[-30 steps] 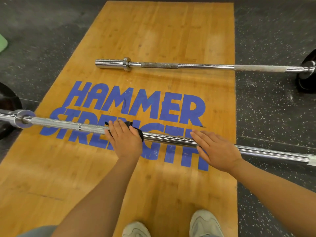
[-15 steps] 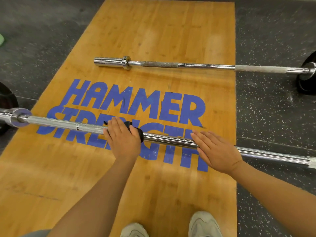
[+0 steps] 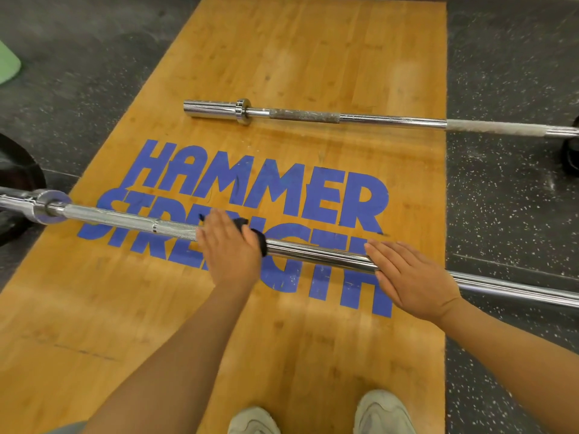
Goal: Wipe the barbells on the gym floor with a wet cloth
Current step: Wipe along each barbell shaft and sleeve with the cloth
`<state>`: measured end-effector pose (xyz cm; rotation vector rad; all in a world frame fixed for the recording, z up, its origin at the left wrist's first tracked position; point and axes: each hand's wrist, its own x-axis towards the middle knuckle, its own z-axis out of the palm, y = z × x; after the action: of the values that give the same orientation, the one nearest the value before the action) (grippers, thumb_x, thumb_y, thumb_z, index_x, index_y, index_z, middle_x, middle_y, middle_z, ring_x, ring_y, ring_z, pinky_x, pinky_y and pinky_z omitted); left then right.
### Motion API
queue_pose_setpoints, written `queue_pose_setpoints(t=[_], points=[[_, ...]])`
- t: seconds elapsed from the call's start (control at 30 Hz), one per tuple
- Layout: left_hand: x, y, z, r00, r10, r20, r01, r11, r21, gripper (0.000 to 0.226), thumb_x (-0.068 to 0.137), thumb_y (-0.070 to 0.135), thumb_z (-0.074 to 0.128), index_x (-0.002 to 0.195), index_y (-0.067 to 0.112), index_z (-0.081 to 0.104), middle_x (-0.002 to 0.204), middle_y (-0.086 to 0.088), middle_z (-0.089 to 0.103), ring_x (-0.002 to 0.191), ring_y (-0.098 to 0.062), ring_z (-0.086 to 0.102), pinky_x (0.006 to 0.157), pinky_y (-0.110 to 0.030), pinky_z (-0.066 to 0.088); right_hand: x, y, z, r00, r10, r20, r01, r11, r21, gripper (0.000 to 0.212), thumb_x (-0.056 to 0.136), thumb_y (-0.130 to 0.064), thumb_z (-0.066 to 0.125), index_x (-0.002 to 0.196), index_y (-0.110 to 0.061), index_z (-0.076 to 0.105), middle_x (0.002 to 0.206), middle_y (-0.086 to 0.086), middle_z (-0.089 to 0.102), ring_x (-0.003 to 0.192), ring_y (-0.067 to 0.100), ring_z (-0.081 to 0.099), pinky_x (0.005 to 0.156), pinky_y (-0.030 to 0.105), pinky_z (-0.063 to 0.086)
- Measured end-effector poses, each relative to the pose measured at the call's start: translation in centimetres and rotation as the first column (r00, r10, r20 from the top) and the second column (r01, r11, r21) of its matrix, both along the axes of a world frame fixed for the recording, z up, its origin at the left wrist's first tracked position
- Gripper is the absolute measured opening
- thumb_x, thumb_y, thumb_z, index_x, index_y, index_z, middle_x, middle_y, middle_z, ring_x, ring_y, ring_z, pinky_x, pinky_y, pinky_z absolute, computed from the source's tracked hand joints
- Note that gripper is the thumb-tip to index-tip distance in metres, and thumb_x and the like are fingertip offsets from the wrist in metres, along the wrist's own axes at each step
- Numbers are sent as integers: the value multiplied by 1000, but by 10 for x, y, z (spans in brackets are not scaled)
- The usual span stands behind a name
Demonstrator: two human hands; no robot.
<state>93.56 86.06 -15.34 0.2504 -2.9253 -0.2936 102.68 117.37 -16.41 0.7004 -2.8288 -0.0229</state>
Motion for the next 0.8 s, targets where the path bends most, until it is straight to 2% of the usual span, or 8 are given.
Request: queue_pose_setpoints(t=[0.07, 0.2, 0.33, 0.47, 0.57, 0.63, 0.73, 0.8], points=[[-5, -10, 2, 997, 70, 38, -73, 996, 57, 60, 101, 28, 31, 146, -12, 30, 150, -29, 35, 143, -42, 28, 120, -51, 6, 0, 0, 0, 1000, 1, 3, -1, 1000, -11, 49, 109, -34, 19, 146, -6, 37, 137, 14, 60, 118, 32, 64, 107, 43, 36], [-4, 11, 5, 984, 176, 30, -178, 973, 147, 69, 98, 35, 17, 142, -15, 34, 146, -31, 39, 142, -46, 28, 118, -55, 7, 1, 1, 0, 1000, -1, 11, 2, 1000, -26, 49, 109, -34, 18, 145, -6, 37, 137, 14, 60, 118, 33, 64, 107, 42, 36], [4, 10, 7, 994, 83, 69, -91, 987, 132, 69, 99, 37, 22, 141, -16, 35, 145, -32, 41, 140, -47, 31, 117, -57, 12, 0, 0, 1, 1000, 0, 5, 0, 1000, -29, 49, 109, -34, 18, 143, -5, 39, 135, 15, 62, 115, 33, 65, 106, 42, 37], [-5, -11, 7, 995, 42, 87, -47, 997, 59, 63, 104, 34, 28, 149, -10, 22, 156, -26, 26, 148, -38, 18, 119, -46, -3, 1, 1, 0, 1000, -4, 4, 4, 999, -38, 49, 109, -34, 19, 144, -5, 39, 135, 15, 62, 115, 33, 65, 106, 42, 37], [-26, -31, 14, 965, 204, 164, -220, 971, 90, 61, 106, 28, 29, 153, -5, 8, 162, -20, 9, 151, -31, 2, 121, -46, -7, 2, 0, -1, 1000, -6, 12, 7, 1000, -30, 50, 109, -35, 19, 144, -5, 39, 134, 15, 62, 115, 34, 65, 104, 43, 38], [-28, -26, 17, 952, 259, 164, -278, 954, 108, 61, 106, 27, 31, 152, -7, 11, 161, -21, 12, 151, -33, 1, 120, -47, -7, 1, 1, -1, 1000, -9, 16, 10, 999, -43, 50, 109, -35, 20, 144, -5, 40, 133, 15, 63, 114, 33, 65, 104, 43, 38], [-10, -1, 17, 972, 195, 133, -216, 961, 171, 64, 103, 31, 26, 149, -11, 18, 158, -26, 20, 150, -39, 6, 119, -51, -5, 1, 1, 0, 1000, -12, 11, 13, 999, -49, 49, 109, -35, 20, 143, -5, 41, 132, 15, 63, 113, 34, 66, 105, 42, 38], [0, 10, 16, 982, 131, 139, -154, 973, 169, 63, 103, 32, 26, 150, -11, 17, 159, -25, 18, 150, -39, 6, 119, -50, -6, 2, 0, 0, 1000, -13, 12, 13, 999, -51, 49, 109, -35, 21, 143, -6, 42, 132, 15, 63, 113, 33, 66, 105, 41, 39]])
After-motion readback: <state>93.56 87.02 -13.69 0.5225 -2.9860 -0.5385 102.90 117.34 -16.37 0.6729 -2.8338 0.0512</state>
